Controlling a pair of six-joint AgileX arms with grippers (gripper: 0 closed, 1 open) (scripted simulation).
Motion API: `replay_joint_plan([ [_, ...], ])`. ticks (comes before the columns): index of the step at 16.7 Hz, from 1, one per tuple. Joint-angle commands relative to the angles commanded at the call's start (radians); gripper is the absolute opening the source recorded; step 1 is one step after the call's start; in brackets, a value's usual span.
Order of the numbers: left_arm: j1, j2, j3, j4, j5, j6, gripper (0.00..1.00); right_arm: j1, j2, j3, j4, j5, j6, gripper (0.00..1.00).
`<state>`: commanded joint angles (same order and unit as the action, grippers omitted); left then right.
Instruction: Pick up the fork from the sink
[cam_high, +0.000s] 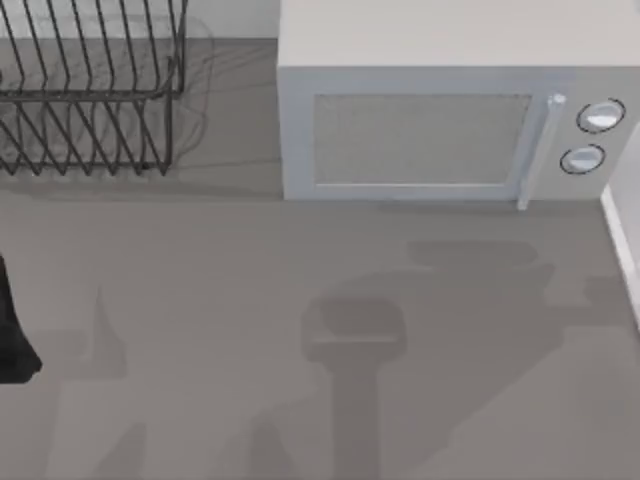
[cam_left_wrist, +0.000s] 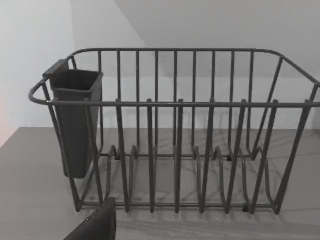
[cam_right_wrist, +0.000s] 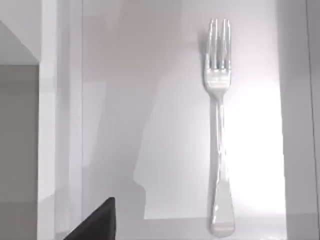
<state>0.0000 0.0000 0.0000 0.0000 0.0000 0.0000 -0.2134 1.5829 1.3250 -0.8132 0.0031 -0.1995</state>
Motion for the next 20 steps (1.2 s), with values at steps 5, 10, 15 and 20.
replay_joint_plan([
  [5, 0.000, 0.000, 0.000, 0.000, 0.000, 0.000, 1.00, -0.058, 0.432, 0.366, -0.223, 0.001, -0.055, 1.00],
  [10, 0.000, 0.000, 0.000, 0.000, 0.000, 0.000, 1.00, -0.095, 0.701, 0.594, -0.361, 0.001, -0.088, 1.00],
  [15, 0.000, 0.000, 0.000, 0.000, 0.000, 0.000, 1.00, -0.101, 0.748, 0.634, -0.385, 0.001, -0.094, 1.00],
  [20, 0.000, 0.000, 0.000, 0.000, 0.000, 0.000, 1.00, -0.096, 0.771, 0.608, -0.345, 0.002, -0.093, 1.00],
])
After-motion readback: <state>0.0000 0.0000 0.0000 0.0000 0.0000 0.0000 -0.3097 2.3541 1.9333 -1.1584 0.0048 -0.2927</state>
